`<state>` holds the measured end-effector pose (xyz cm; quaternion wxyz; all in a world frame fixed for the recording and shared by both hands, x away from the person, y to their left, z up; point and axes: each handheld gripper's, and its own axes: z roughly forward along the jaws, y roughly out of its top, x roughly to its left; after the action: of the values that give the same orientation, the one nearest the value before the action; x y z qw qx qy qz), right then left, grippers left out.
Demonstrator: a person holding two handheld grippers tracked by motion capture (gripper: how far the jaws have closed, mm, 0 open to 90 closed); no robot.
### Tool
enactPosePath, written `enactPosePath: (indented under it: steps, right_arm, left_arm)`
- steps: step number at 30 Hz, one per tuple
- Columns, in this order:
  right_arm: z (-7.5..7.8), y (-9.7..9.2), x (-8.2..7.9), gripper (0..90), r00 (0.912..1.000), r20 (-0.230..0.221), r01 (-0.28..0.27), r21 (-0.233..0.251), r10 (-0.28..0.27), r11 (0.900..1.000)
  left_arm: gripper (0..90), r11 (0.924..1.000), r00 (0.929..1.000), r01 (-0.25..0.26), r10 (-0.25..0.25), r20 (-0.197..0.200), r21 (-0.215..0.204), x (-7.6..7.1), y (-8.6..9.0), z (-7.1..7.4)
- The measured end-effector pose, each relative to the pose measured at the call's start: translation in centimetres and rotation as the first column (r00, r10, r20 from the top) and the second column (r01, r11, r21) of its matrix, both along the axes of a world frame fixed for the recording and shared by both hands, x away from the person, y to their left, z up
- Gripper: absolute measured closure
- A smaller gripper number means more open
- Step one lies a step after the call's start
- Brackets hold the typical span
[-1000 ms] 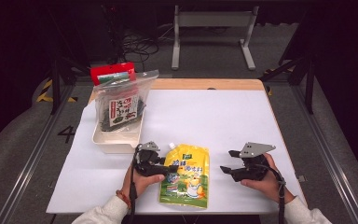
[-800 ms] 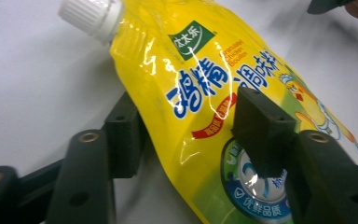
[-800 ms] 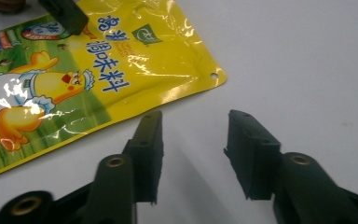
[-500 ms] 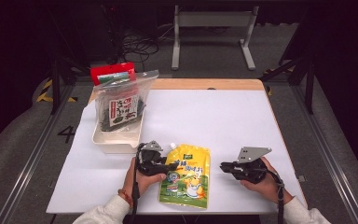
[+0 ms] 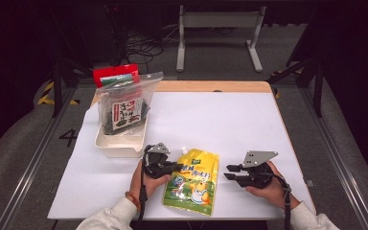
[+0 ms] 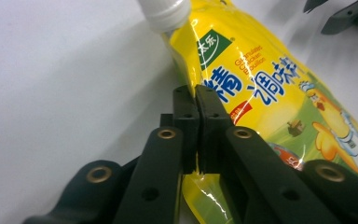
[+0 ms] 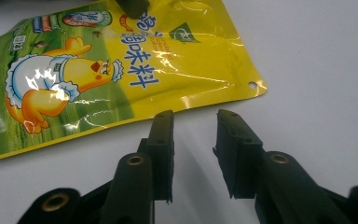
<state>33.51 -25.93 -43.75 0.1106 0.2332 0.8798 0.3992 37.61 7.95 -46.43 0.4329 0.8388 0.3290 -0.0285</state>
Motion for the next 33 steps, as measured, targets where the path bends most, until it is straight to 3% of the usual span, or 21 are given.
enactPosePath:
  steps: [2,7,9,12,17,20,22,24,25,27,28,29,33]
  right_arm:
    - [0.0,0.0,0.1,62.6,1.0000,0.000,0.003,-0.002,-0.003,1.0000]
    - [0.2,-0.4,0.3,55.4,0.9993,0.003,0.038,0.009,-0.038,0.9992]
    - [0.4,-0.7,0.5,53.1,0.9987,0.005,0.051,0.021,-0.051,0.9985]
    - [0.7,-1.2,0.7,51.2,0.9966,0.004,0.082,0.042,-0.082,0.9958]
    - [1.0,-1.9,0.9,48.5,0.9920,0.009,0.125,0.064,-0.126,0.9901]
    - [1.2,-2.3,1.0,47.0,0.9896,0.012,0.142,0.077,-0.143,0.9869]
    - [1.4,-2.6,1.0,46.4,0.9912,0.001,0.132,0.111,-0.133,0.9850]
    - [1.5,-2.9,1.2,46.3,0.9907,-0.012,0.136,0.143,-0.136,0.9802]
    - [1.5,-3.1,1.3,46.1,0.9895,-0.013,0.144,0.149,-0.144,0.9783]
    - [1.5,-3.2,1.3,46.1,0.9888,-0.012,0.149,0.152,-0.149,0.9771]
    - [1.5,-3.3,1.4,45.8,0.9872,-0.009,0.159,0.153,-0.159,0.9753]
    - [1.5,-3.4,1.4,45.5,0.9867,-0.011,0.162,0.155,-0.162,0.9746]
    - [1.6,-3.6,1.4,43.6,0.9878,-0.012,0.155,0.173,-0.155,0.9725]
  left_arm:
    - [89.8,0.9999,0.9994,0.013,-0.013,0.032,-0.001,-0.2,0.1,0.3]
    - [90.0,0.9988,0.9969,0.014,-0.010,0.078,-0.047,-0.8,0.5,1.4]
    - [90.0,0.9975,0.9914,0.011,-0.002,0.131,-0.069,-1.3,0.7,2.0]
    - [90.0,0.9946,0.9754,0.009,0.014,0.220,-0.103,-2.2,1.1,3.2]
    - [90.0,0.9862,0.9593,0.034,0.013,0.282,-0.162,-2.8,2.1,4.7]
    - [90.0,0.9852,0.9409,0.036,0.024,0.338,-0.168,-3.2,2.6,5.3]
    - [90.0,0.9884,0.9136,0.036,0.027,0.406,-0.148,-3.8,2.7,5.9]
    - [90.0,0.9862,0.9130,0.051,0.017,0.408,-0.157,-3.9,2.8,6.1]
    - [90.0,0.9850,0.8996,0.061,0.016,0.436,-0.161,-4.3,2.9,6.5]
    - [90.0,0.9828,0.8992,0.074,0.007,0.437,-0.169,-4.4,3.0,6.7]
    - [90.0,0.9819,0.8938,0.069,0.018,0.448,-0.176,-4.5,3.2,6.8]
    - [90.0,0.9803,0.8948,0.074,0.016,0.446,-0.183,-4.5,3.3,6.9]
    - [90.0,0.9780,0.8824,0.085,0.014,0.470,-0.190,-4.7,3.8,7.4]
